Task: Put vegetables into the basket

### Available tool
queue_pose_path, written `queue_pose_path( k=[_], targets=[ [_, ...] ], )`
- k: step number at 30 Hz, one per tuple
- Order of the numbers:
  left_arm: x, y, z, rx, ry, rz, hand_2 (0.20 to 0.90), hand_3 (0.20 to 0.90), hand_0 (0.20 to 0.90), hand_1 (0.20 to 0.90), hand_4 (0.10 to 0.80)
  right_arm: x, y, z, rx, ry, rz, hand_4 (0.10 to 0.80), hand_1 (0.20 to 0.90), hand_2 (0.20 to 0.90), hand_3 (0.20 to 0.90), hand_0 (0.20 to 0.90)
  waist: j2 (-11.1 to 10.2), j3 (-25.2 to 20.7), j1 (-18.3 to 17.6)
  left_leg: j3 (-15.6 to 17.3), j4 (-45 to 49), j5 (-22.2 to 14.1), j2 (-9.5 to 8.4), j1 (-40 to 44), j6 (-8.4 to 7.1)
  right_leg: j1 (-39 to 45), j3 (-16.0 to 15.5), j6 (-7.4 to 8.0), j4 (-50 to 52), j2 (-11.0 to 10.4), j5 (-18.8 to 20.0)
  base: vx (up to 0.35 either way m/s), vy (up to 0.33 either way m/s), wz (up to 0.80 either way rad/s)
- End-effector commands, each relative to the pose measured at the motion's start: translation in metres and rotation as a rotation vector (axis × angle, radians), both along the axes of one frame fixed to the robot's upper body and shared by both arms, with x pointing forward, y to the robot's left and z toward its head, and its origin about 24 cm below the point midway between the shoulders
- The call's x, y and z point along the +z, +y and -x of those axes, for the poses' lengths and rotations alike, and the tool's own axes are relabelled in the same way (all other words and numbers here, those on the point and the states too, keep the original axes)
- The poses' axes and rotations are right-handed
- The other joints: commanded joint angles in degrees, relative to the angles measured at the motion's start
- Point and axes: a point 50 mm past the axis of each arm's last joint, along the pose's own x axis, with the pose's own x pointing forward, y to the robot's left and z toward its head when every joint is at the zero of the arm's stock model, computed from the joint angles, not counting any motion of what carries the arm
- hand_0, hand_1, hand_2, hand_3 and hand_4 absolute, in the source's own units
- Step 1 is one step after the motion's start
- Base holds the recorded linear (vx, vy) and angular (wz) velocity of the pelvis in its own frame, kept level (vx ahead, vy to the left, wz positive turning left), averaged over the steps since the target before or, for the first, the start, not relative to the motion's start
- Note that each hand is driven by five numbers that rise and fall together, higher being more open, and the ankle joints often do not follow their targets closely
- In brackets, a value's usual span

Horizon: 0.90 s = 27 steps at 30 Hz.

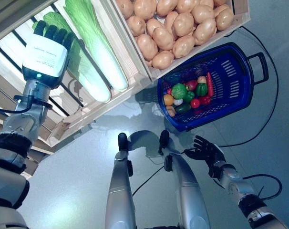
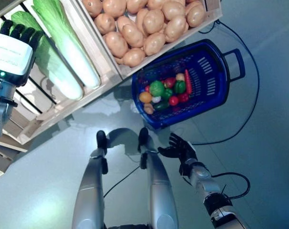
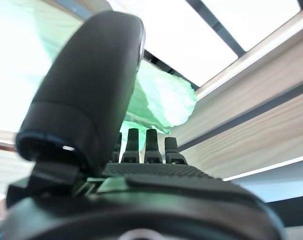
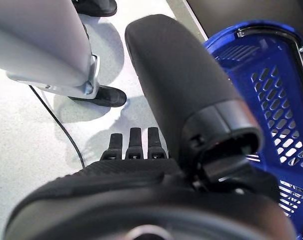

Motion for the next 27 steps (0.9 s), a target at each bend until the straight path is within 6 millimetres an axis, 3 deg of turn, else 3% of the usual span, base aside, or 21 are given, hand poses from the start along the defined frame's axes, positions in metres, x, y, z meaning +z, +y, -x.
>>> queue_pose_path(
  k=[1,6,14,27],
  targets=[
    [0.055,-0.012,0.009,-0.103,-0.261,-0.064,0.900,0.900,0.900,0.900,0.800,0.008,-0.016,0.010,-0.082,-0.065,-0.012,0.800,0.900,0.900,0.900,0.900,1.36,-0.01,-0.52,0.60,-0.39,1.78,-0.75,-1.65,-0.13,4.59,1.65,3.16,1.00,-1.73,-4.01,0.000,0.000,0.00],
    [0.061,-0.024,0.008,-0.145,-0.249,-0.107,0.900,0.900,0.900,0.900,0.800,0.009,-0.019,0.009,-0.098,-0.071,-0.005,0.800,0.900,0.900,0.900,0.900,2.23,-0.01,-0.47,0.66,-0.81,1.87,-1.03,-1.68,-0.16,4.22,1.80,3.23,0.98,-1.97,-3.95,0.000,0.000,0.00],
    [0.054,-0.036,0.001,-0.161,-0.094,-0.197,0.900,0.900,0.900,0.900,0.800,0.012,-0.024,0.009,-0.108,-0.080,0.001,0.800,0.900,0.900,0.900,0.900,2.81,-0.01,-0.88,1.44,-1.24,1.99,-0.84,-1.29,-0.28,4.48,1.73,3.42,0.54,-2.33,-3.81,0.000,0.000,0.00],
    [0.048,-0.027,-0.007,-0.015,0.123,-0.187,0.900,0.900,0.900,0.900,0.800,0.018,-0.039,0.007,-0.137,-0.097,0.017,0.800,0.900,0.900,0.900,0.900,3.55,-0.01,-1.31,2.71,-1.16,2.37,0.11,-2.15,-0.63,3.67,1.04,3.75,0.46,-3.47,-3.52,0.001,0.002,0.01]
  ],
)
